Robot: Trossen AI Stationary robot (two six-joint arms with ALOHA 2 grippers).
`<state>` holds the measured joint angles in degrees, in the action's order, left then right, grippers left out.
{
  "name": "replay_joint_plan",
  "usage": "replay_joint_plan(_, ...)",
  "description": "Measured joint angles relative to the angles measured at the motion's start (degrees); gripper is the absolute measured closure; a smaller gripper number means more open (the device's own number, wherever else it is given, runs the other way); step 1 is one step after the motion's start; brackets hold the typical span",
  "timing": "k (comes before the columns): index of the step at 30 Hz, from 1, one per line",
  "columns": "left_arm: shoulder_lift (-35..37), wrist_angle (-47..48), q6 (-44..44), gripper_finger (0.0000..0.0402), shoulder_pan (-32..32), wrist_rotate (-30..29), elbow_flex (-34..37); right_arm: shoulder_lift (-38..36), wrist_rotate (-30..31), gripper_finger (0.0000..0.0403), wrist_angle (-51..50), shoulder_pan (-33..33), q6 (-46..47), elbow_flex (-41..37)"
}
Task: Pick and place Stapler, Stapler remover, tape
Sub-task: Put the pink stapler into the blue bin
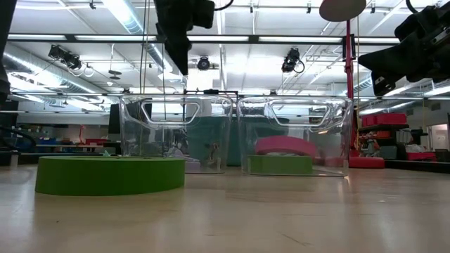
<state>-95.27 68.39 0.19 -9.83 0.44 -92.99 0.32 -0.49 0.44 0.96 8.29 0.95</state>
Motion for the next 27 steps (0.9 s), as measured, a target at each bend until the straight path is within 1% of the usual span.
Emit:
replay_joint_plan(5,1.12,-0.45,-2.82,0.0116,1.14,-0.66,1.25,-0.02,0.04,0.0396,0.00,-0.01,0.00,-0.02)
replay_joint_plan(10,2.91,-0.35,-6.96,0.0116,2.12,-0.91,4.81,-0.02,0.02,0.0396,-0.01,-0.01,0.00,-0.02)
replay_joint_plan(18,11.99,-1.36,-16.89,0.0116,5.01,-2.41,15.12,-0.02,0.01,0.0396,0.00,0.00,0.00,-0.01)
replay_joint_plan(24,18.63,-0.80,-28.84,0.0116,7.96,-2.96,22.19,-0.02,0.04,0.0396,0.03,-0.01,0.00,0.00)
replay_joint_plan(27,21.23,-0.71,-33.36,0.0116,9.88,-3.58,24.80,-0.02,0.04,0.0396,0.00,-0.01,0.00,-0.01)
